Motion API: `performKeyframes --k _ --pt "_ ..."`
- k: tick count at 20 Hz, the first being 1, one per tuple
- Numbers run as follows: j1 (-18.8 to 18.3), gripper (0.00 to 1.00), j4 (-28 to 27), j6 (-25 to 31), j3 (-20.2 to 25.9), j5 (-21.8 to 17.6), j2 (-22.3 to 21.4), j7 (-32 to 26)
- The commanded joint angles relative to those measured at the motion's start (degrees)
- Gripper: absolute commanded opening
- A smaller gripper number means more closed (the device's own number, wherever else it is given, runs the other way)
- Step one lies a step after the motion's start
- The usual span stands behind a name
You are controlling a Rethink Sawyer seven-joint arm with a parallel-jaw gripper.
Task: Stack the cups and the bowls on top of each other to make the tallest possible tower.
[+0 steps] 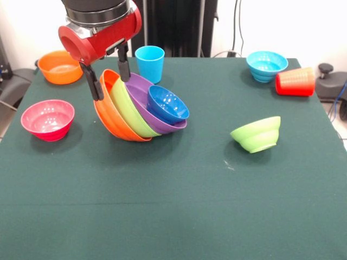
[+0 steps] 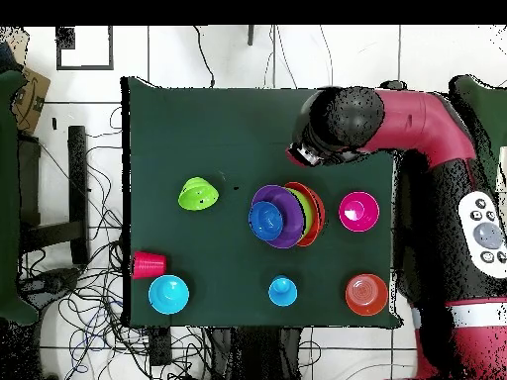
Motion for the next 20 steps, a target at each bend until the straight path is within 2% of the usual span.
performKeyframes --k 1,6,17,20 --pt "2.30 1.00 3.21 0.34 -5.14 -5.52 3.42 -0.30" --pt "2.52 1.00 3.61 0.96 -6.12 -6.22 3.62 -0.72" --pt "0.66 1.00 8.20 -3.77 -7.29 -6.86 3.76 -0.84" --pt "0.67 1.00 9.43 -5.04 -7.94 -6.64 4.14 1.22"
